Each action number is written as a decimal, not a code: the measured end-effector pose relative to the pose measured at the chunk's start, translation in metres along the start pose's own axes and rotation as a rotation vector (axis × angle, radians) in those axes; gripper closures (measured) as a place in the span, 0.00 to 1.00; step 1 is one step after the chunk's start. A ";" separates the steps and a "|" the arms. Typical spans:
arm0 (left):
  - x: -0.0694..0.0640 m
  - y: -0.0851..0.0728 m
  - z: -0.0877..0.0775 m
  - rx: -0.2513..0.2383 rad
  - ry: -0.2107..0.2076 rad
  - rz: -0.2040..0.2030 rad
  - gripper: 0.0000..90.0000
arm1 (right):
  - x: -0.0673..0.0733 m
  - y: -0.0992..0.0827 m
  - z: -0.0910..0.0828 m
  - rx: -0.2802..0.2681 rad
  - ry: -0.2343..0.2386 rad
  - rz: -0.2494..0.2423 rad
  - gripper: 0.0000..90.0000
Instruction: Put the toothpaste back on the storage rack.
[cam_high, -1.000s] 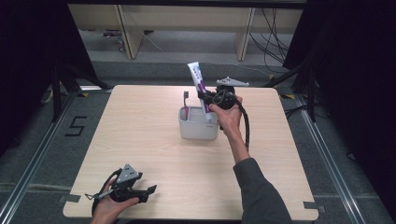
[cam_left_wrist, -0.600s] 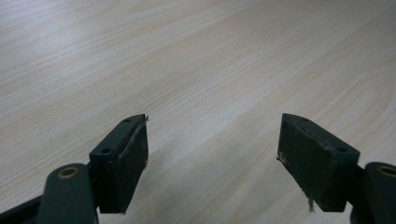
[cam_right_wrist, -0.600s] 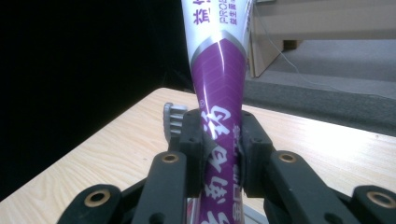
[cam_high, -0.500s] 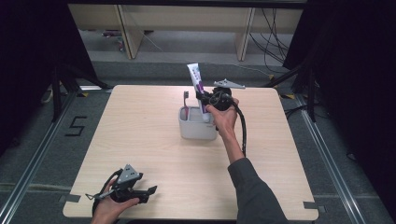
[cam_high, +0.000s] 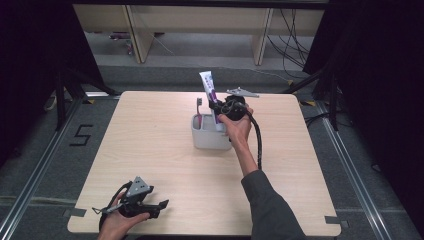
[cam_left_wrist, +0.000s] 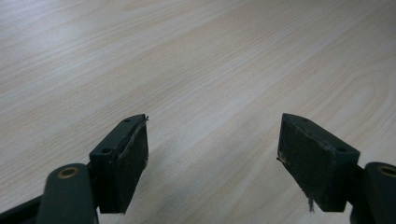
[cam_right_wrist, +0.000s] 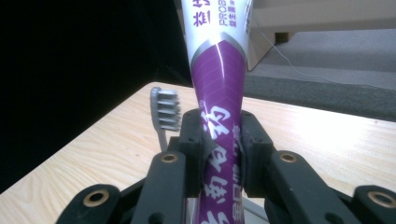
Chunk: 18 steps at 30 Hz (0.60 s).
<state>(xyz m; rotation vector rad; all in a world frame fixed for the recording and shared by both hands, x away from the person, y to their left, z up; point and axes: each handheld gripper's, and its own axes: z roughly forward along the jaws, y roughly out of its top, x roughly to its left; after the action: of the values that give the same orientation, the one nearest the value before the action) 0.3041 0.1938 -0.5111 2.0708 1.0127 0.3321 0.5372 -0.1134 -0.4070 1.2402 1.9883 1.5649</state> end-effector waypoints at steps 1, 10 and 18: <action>0.000 0.000 0.000 0.003 0.001 0.000 0.27 | 0.000 -0.001 0.001 0.003 -0.004 0.001 0.83; -0.001 0.000 0.000 0.008 -0.001 0.004 0.27 | -0.004 -0.009 0.005 0.043 -0.009 0.012 0.82; -0.001 0.000 0.000 0.008 -0.003 0.005 0.27 | -0.002 -0.012 0.003 0.078 -0.026 0.007 0.82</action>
<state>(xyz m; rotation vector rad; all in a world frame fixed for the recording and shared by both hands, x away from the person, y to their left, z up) 0.3037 0.1928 -0.5110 2.0807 1.0092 0.3275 0.5350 -0.1132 -0.4193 1.2915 2.0487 1.4803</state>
